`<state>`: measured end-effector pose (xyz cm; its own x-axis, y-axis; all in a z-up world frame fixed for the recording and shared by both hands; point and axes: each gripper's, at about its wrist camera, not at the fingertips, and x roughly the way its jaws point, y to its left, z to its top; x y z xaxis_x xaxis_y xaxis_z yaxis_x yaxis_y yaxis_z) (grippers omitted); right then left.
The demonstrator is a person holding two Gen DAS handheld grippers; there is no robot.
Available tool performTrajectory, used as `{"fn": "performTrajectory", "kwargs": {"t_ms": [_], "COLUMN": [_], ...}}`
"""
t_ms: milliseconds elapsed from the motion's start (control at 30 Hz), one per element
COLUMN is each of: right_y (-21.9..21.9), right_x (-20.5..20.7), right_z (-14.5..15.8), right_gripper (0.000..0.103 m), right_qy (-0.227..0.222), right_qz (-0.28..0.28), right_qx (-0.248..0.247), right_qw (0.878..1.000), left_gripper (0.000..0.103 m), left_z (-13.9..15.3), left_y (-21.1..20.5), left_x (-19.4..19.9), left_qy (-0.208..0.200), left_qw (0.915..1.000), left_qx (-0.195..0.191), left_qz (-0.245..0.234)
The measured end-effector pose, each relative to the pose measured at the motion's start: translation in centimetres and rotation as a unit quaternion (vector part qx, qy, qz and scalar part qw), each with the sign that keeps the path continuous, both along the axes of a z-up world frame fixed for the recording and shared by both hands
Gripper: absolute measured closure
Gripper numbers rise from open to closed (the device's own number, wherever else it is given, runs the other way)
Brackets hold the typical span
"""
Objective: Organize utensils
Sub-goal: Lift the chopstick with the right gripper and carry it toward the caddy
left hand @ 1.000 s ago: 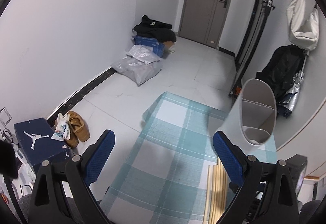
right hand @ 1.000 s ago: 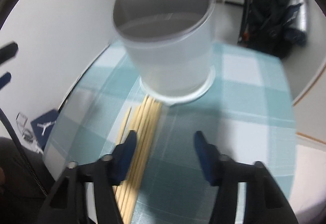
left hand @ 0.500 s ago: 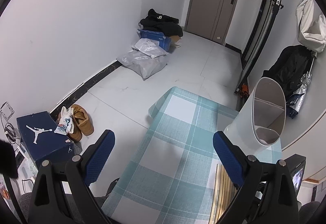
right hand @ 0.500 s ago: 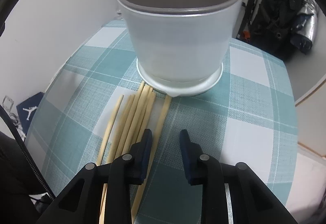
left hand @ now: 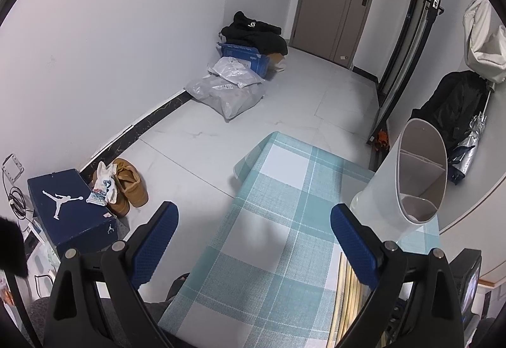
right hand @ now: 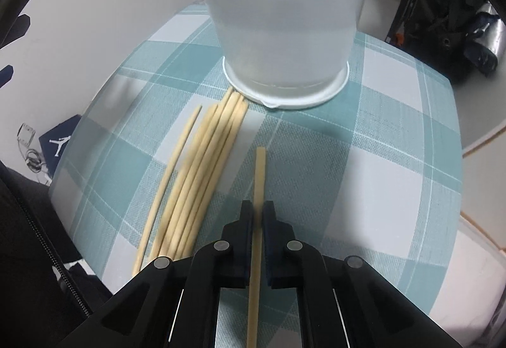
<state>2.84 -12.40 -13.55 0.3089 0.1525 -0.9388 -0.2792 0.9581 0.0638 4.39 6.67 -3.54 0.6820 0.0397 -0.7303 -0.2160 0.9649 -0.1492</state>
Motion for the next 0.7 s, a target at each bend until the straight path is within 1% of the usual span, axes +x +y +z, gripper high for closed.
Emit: {"fn": "performTrajectory", "kwargs": {"t_ms": [67,133,200,267,300,367,400,433,533,600,700], "right_y": [0.4,0.9,1.2,1.3,1.3,1.3,1.2,0.9,-0.7,-1.9,-3.9], "right_x": [0.4,1.1,1.7,2.1,2.4,2.8,2.9,3.2,4.1,4.7,4.9], "right_z": [-0.2,-0.3,-0.1,-0.2,-0.2,-0.2,-0.2,-0.3,-0.3,-0.1,0.7], "right_gripper": [0.096,0.092,0.092,0.092,0.092,0.092,0.095,0.097,0.097,0.097,0.097], "right_qy": [-0.003,-0.009,-0.019,-0.023,-0.026,-0.027,-0.027,-0.026,-0.014,-0.013,-0.014], "right_qz": [0.009,0.020,0.025,0.022,0.023,0.025,0.023,0.018,-0.017,-0.040,-0.073], "right_qx": [-0.005,-0.013,-0.015,-0.009,-0.004,0.005,0.012,0.023,0.075,0.115,0.170], "right_qw": [1.000,1.000,0.999,0.999,0.999,0.999,0.999,0.999,0.997,0.992,0.983], "left_gripper": [0.008,0.008,0.008,0.008,0.008,0.008,0.008,0.008,0.008,0.008,0.008], "left_z": [-0.2,-0.6,-1.2,-2.0,-2.7,-3.7,-4.2,-4.6,-5.4,-5.9,-7.2], "left_y": [0.0,0.2,0.1,0.0,-0.2,-0.9,-1.4,-2.0,-3.7,-4.6,-5.9], "left_x": [0.0,0.1,0.3,0.5,0.8,1.0,1.2,1.2,1.3,1.5,2.2], "left_qy": [0.005,0.009,0.017,0.034,0.051,0.075,0.087,0.099,0.122,0.139,0.179], "left_qw": [1.0000,0.9999,0.9998,0.9992,0.9980,0.9956,0.9937,0.9914,0.9850,0.9810,0.9711], "left_qx": [0.006,0.009,0.009,-0.001,-0.006,-0.002,0.000,-0.002,0.000,0.009,0.007], "left_qz": [0.000,0.000,-0.005,-0.022,-0.036,-0.056,-0.070,-0.086,-0.122,-0.136,-0.158]}}
